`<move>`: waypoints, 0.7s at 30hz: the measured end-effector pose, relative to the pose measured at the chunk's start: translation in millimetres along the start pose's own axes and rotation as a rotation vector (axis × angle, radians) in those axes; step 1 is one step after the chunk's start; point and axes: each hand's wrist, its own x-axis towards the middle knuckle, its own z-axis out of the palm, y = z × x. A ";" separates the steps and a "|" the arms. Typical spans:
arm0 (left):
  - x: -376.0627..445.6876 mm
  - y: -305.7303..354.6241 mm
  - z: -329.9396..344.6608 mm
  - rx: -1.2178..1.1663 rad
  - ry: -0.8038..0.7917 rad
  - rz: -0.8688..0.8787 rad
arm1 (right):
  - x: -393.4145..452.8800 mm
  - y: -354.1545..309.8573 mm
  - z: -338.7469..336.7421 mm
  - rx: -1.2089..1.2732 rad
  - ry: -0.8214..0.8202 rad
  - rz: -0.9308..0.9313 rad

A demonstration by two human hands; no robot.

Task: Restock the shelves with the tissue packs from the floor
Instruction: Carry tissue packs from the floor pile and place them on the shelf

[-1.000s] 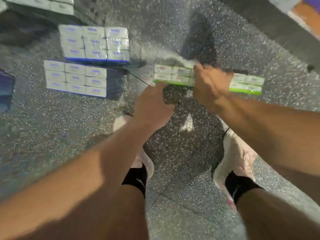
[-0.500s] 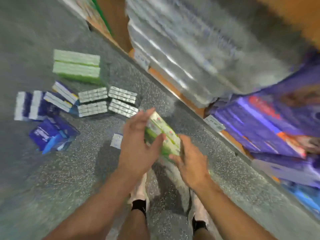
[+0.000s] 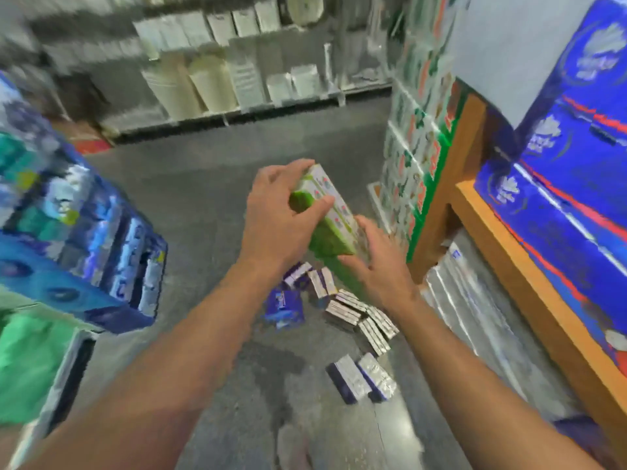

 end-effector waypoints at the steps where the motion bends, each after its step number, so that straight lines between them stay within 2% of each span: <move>1: 1.8 1.5 -34.6 0.015 0.082 -0.030 | 12.1 -31.4 6.5 -0.007 -0.026 -0.084; 5: -0.5 -9.6 -174.0 0.121 0.383 -0.117 | 49.5 -149.7 61.0 0.028 -0.041 -0.314; 10: -28.3 -56.7 -345.4 0.175 0.719 -0.271 | 74.2 -296.5 171.5 0.116 -0.014 -0.606; 16: -72.9 -119.3 -523.8 0.314 0.945 -0.356 | 80.6 -455.1 332.0 0.261 -0.132 -0.851; 21: -84.5 -181.2 -621.1 0.394 1.059 -0.441 | 82.8 -540.2 441.8 0.355 -0.200 -0.898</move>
